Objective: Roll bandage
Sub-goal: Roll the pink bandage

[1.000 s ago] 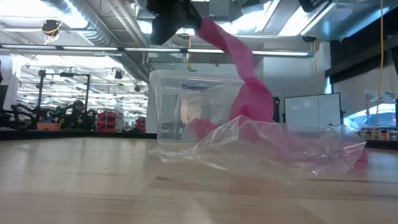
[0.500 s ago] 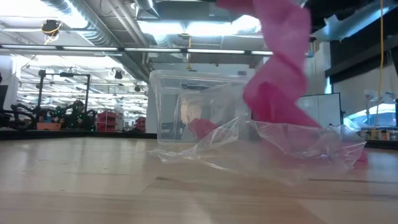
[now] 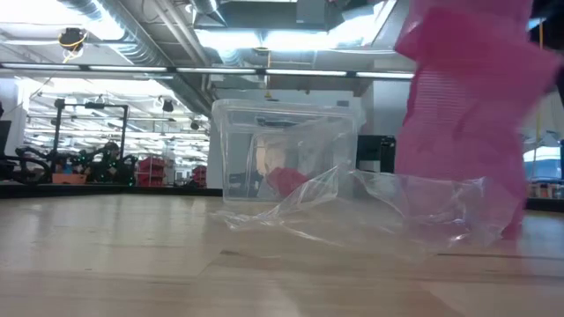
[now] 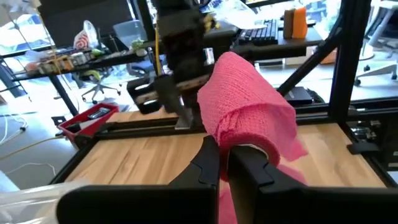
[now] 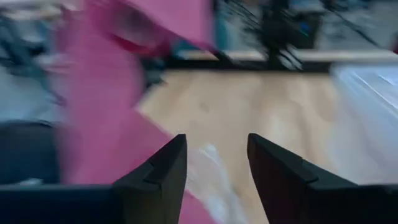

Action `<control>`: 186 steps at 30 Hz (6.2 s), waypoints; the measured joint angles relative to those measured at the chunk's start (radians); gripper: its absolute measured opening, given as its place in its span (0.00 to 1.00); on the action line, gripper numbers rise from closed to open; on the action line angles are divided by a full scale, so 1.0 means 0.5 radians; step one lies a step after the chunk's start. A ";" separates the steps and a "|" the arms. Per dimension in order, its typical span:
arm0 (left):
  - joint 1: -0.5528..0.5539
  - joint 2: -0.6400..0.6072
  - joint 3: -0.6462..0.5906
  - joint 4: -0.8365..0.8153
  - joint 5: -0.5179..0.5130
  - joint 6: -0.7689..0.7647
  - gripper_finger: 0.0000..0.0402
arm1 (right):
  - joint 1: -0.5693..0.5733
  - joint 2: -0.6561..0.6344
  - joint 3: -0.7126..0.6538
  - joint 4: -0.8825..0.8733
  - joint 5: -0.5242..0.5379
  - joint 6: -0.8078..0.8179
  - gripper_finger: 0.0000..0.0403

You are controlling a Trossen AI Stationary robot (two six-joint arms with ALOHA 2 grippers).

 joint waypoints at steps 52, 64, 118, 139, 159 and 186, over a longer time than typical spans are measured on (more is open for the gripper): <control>-0.016 0.311 -0.005 -0.450 0.015 -0.286 0.01 | -0.853 0.303 0.873 -1.820 0.540 -0.349 0.46; -0.006 0.102 -0.005 -0.412 0.024 -0.447 0.01 | -0.758 0.179 0.954 -1.981 -0.429 -0.019 0.70; 0.280 -0.389 -0.005 -0.472 0.274 -0.425 0.01 | -0.285 0.531 0.369 0.590 -0.035 -0.538 0.47; 0.301 -0.599 -0.003 -0.768 0.258 -0.167 0.32 | -0.287 0.107 0.370 0.301 -0.111 -0.331 0.04; 0.203 -0.408 -0.004 -0.301 0.326 0.045 0.39 | -0.287 0.033 0.371 0.223 -0.630 0.283 0.04; 0.232 -0.068 -0.005 -0.080 0.379 -0.121 0.23 | -0.287 0.184 0.370 0.299 -0.284 0.107 0.05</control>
